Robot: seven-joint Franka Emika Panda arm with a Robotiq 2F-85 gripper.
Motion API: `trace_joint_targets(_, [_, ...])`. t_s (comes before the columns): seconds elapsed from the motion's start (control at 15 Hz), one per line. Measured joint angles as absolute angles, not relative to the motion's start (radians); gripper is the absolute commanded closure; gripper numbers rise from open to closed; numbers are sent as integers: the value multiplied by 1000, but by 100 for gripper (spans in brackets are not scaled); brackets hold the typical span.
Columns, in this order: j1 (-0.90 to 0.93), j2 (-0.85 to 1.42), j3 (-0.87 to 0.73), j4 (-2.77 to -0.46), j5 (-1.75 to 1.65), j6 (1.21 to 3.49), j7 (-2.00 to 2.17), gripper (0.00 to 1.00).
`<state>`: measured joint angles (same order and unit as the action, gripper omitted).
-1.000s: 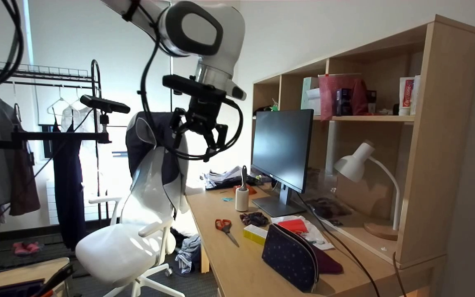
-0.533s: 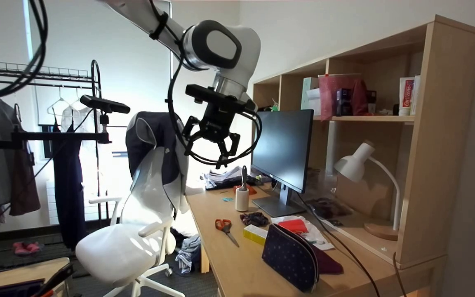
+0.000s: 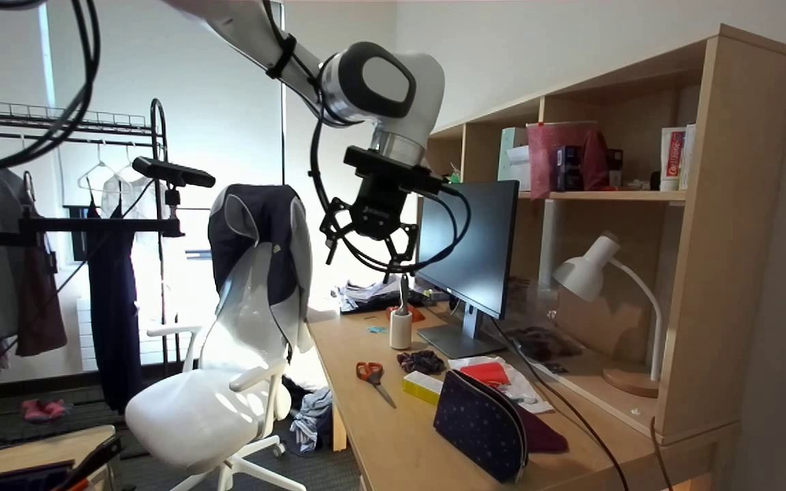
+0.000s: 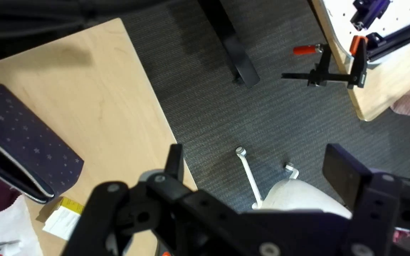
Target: Move the dark blue bag to the left side of the desk
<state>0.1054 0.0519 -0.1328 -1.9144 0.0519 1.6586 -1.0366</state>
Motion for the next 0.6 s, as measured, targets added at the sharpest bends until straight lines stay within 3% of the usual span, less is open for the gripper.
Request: trace_joint_targets(0.6, [47,501,12,-1455,-72,1643,-1376,0])
